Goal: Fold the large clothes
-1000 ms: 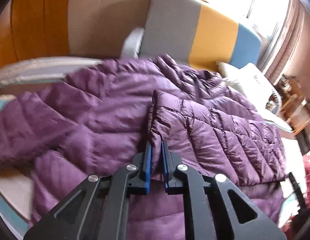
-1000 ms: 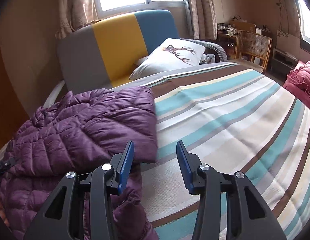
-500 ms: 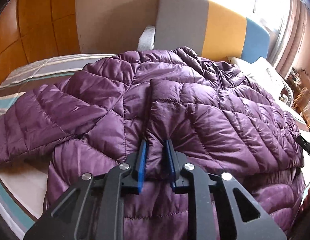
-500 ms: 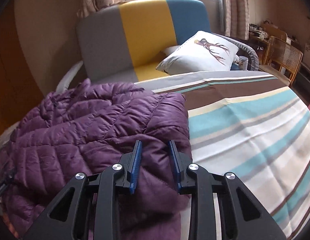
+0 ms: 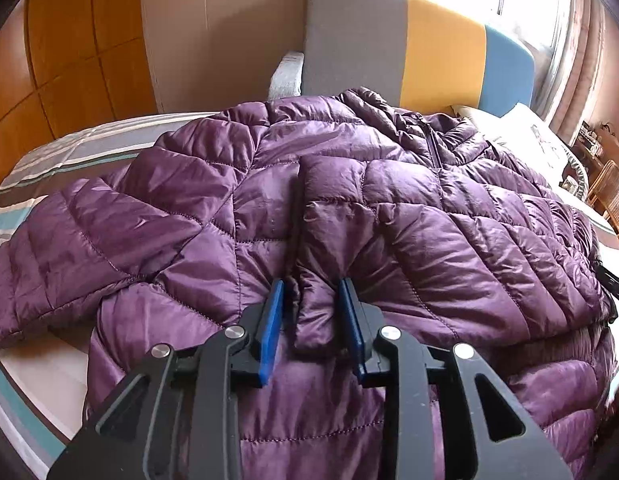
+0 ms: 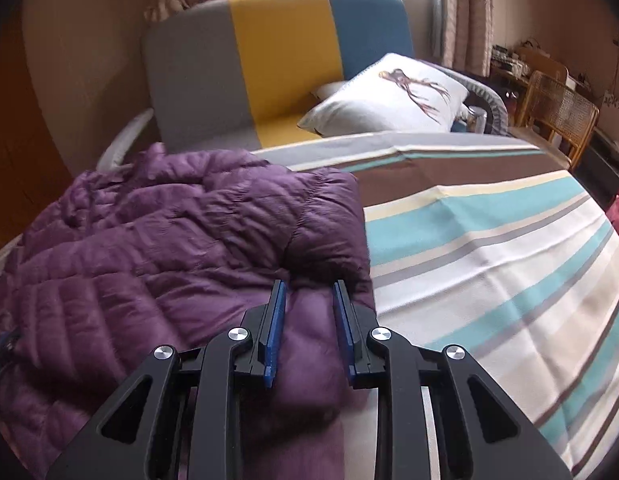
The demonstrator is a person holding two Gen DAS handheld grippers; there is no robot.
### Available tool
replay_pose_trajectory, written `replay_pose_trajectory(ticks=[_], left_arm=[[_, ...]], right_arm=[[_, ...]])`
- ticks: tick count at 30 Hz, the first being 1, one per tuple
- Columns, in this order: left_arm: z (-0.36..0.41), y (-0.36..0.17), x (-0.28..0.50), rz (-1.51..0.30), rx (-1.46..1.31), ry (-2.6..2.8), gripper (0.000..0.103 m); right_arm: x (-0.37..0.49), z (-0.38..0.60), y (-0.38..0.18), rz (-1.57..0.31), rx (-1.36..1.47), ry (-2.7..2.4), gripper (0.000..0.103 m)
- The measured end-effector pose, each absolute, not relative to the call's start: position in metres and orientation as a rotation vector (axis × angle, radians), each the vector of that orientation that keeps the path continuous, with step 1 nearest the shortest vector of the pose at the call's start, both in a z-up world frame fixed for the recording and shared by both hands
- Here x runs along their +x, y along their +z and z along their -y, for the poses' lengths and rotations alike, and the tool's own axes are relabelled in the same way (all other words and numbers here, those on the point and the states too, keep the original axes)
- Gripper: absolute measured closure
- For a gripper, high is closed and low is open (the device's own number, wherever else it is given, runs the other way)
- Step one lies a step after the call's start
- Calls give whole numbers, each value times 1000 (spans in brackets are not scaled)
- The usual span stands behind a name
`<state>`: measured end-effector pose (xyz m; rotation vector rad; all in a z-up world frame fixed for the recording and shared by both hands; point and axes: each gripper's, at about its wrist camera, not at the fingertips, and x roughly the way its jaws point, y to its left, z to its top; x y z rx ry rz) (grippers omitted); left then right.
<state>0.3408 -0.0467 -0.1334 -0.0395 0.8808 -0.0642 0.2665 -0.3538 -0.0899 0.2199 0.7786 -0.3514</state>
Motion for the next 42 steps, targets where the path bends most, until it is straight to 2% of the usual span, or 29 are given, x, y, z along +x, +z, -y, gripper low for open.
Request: replay_pose_trajectory(ticks=[1, 3, 5, 13, 21, 33, 39, 42], left_arm=[[47, -133, 340, -878, -35, -58, 63], [47, -130, 334, -879, -16, -53, 28], [47, -125, 325, -870, 10, -17, 15], [19, -119, 286, -895, -74, -46, 15], [-31, -117, 251, -865, -137, 13, 12], [-205, -132, 231, -845, -518, 384, 12], [-286, -147, 212, -808, -682, 580, 22], [-314, -150, 205, -760, -718, 640, 23]], right_arm=[[260, 349, -86, -783, 209, -339, 79], [245, 336, -80, -785, 204, -307, 79], [228, 323, -77, -784, 199, -281, 79], [187, 290, -90, -824, 174, -266, 79], [192, 284, -111, -891, 101, -321, 79], [191, 289, -113, -872, 132, -311, 79], [191, 289, -114, -869, 133, -311, 79], [191, 289, -114, -868, 132, -311, 79]])
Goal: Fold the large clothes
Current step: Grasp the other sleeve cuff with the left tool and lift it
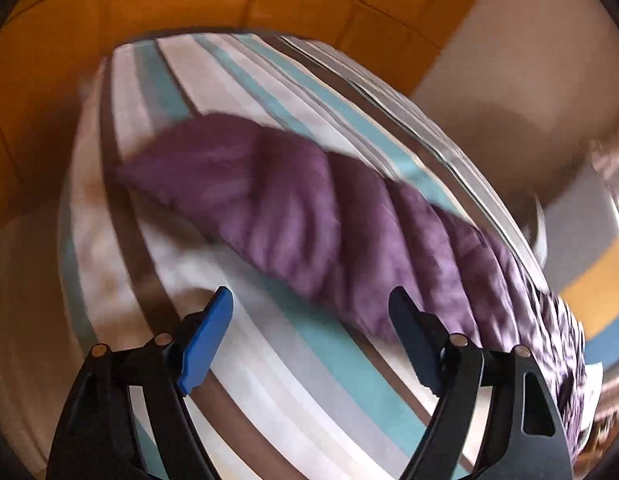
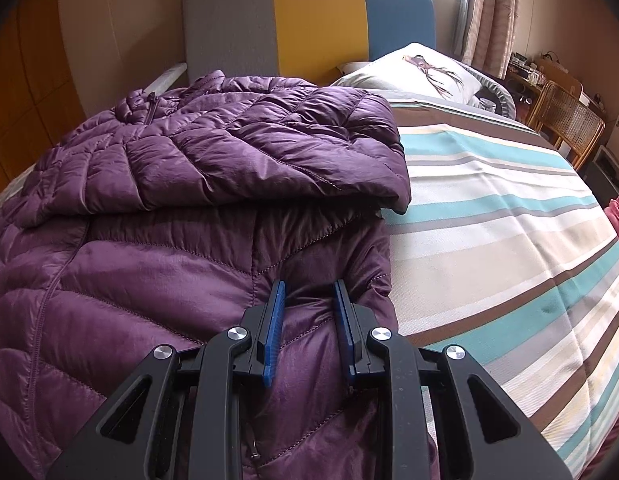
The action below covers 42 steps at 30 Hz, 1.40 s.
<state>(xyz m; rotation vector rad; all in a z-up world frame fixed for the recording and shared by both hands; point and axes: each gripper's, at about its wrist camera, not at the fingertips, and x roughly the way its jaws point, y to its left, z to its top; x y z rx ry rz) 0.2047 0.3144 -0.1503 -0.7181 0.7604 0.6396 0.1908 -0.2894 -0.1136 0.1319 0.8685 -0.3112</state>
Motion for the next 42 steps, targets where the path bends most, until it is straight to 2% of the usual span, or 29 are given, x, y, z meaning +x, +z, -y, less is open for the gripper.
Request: replay_pose_trajectory(ticks=[3, 4, 6, 8, 9, 11, 12, 20, 29, 35, 42], left_arm=[[-332, -155, 201, -711, -783, 656, 27], [-337, -155, 201, -698, -799, 666, 31], [-347, -159, 203, -688, -819, 693, 52], [-355, -164, 205, -679, -835, 703, 65], [-356, -164, 202, -676, -842, 702, 69], [-358, -165, 204, -679, -842, 674, 90], [-358, -163, 206, -676, -822, 678, 92], [-320, -127, 209, -574, -679, 682, 95], [-231, -69, 228, -497, -455, 472, 95], [-150, -51, 245, -520, -295, 280, 95], [-68, -59, 265, -619, -183, 137, 95]], right_arm=[[190, 289, -114, -869, 129, -313, 79], [190, 289, -114, -869, 128, -313, 79], [190, 289, -114, -869, 125, -315, 79], [191, 289, -114, -869, 123, -316, 79], [191, 288, -114, -869, 121, -316, 79], [191, 288, -113, -870, 116, -318, 79], [191, 288, -113, -870, 115, -319, 79], [191, 286, -113, -869, 114, -319, 79], [189, 288, -113, -865, 123, -316, 79], [190, 290, -113, -862, 136, -310, 79], [190, 291, -113, -859, 146, -306, 79]])
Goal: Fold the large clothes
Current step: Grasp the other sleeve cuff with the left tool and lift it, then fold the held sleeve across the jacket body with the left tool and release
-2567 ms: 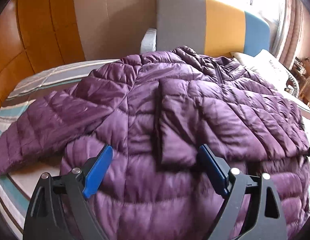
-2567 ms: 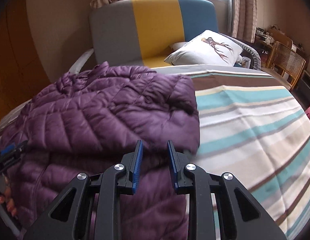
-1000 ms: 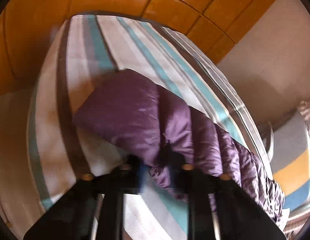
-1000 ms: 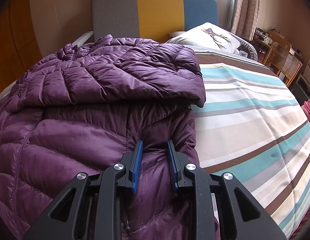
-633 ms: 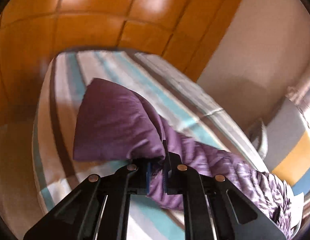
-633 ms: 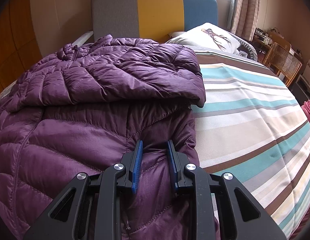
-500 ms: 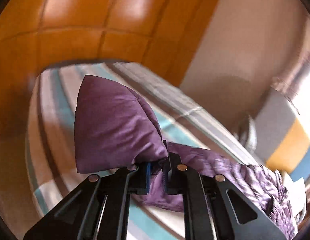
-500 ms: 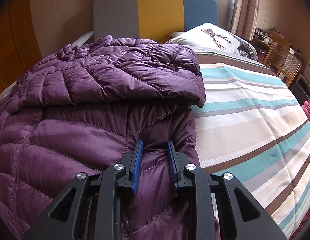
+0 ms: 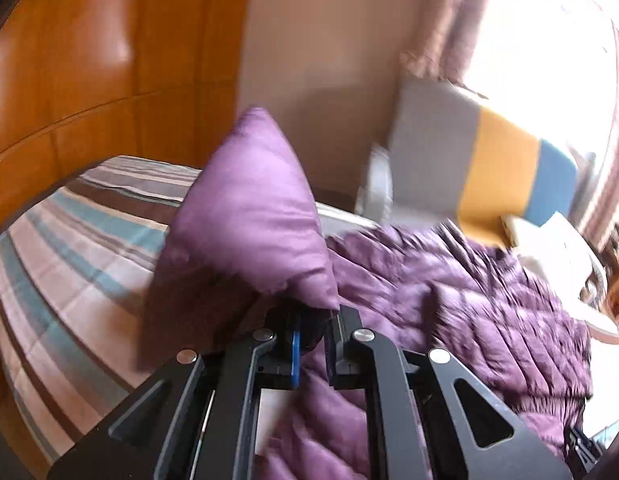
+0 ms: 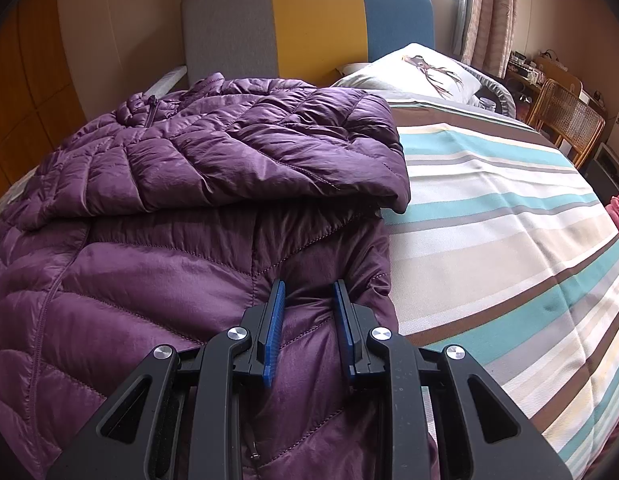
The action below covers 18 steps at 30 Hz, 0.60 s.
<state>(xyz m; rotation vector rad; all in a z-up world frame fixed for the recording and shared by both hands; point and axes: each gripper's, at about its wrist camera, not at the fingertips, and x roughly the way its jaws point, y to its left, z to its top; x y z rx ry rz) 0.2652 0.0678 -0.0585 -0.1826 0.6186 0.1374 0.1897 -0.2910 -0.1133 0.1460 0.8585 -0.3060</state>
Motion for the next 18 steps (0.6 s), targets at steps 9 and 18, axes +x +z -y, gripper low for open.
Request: replay_pose_trajectory(ticks=[9, 18], left_arm=[[34, -55, 269, -629, -14, -20, 95], [106, -68, 278, -672, 50, -142, 95]], right_arm=[[189, 293, -114, -854, 165, -298, 79], [189, 294, -114, -853, 170, -296, 79]])
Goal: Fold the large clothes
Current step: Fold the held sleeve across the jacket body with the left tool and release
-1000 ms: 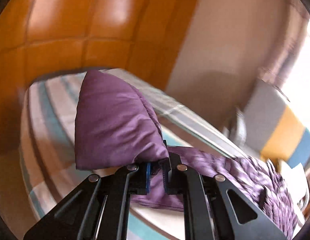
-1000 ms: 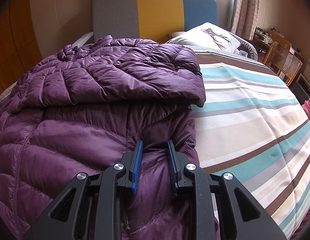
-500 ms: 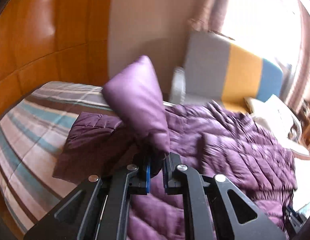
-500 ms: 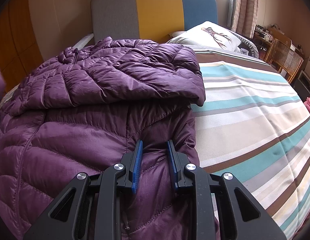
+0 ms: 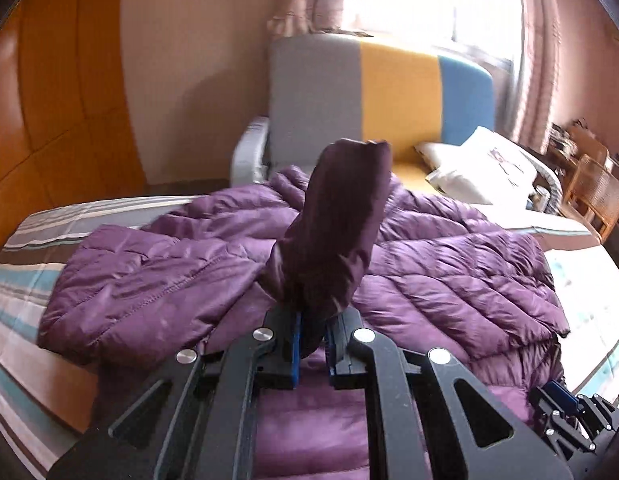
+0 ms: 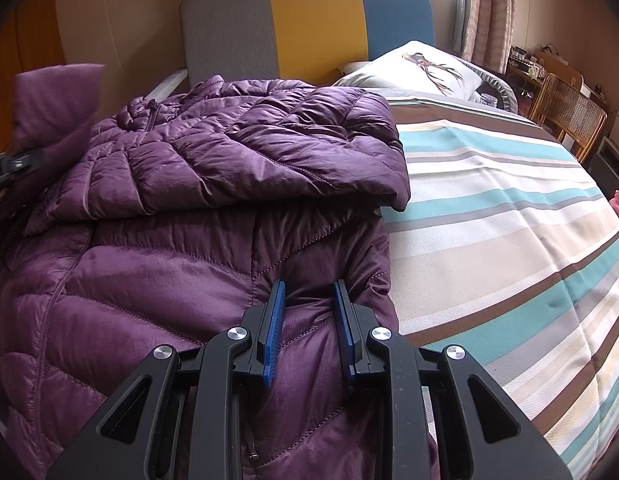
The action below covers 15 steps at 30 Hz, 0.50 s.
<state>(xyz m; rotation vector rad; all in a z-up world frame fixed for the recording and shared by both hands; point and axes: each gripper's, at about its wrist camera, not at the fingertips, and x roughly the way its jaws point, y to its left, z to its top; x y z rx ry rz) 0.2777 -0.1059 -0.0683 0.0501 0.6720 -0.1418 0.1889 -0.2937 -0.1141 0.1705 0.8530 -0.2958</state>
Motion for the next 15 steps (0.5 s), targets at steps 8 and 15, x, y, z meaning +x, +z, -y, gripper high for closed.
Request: replay_pose_trajectory(ticks=[8, 15], left_arm=[[150, -99, 283, -752, 134, -229, 91], [134, -82, 248, -696, 71, -285, 16]], right_arm=[[189, 294, -114, -853, 169, -297, 78], [189, 294, -114, -853, 169, -296, 79]])
